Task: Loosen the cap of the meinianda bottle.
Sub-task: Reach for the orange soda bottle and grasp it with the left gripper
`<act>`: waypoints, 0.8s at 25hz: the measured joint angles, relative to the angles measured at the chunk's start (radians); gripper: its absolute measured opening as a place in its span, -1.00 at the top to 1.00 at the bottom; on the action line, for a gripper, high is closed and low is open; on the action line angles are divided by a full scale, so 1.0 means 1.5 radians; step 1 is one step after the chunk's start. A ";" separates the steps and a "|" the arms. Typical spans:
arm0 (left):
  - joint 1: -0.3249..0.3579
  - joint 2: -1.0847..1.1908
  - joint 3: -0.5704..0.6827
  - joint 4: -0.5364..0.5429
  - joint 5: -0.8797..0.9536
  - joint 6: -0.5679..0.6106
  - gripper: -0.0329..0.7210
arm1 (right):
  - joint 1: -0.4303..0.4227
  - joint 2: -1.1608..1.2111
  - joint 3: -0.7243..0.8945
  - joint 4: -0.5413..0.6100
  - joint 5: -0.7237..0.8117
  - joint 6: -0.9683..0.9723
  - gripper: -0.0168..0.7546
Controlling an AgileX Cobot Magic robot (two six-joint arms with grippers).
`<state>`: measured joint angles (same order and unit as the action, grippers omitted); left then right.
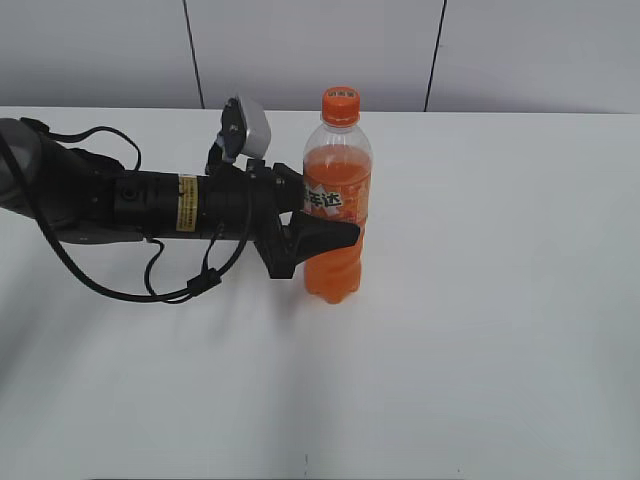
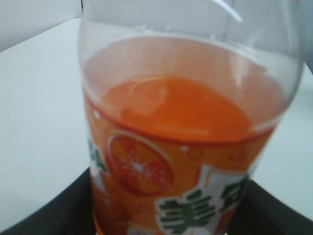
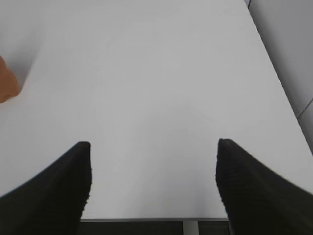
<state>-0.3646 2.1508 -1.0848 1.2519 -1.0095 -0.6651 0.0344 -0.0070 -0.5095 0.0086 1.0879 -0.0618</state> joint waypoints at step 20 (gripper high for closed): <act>0.000 0.000 0.000 -0.001 -0.001 0.000 -0.23 | 0.000 0.457 -0.270 0.000 0.072 0.041 -0.18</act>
<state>-0.3646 2.1508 -1.0848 1.2500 -1.0104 -0.6651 0.0344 0.6784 -0.9142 0.0085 1.1955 0.0000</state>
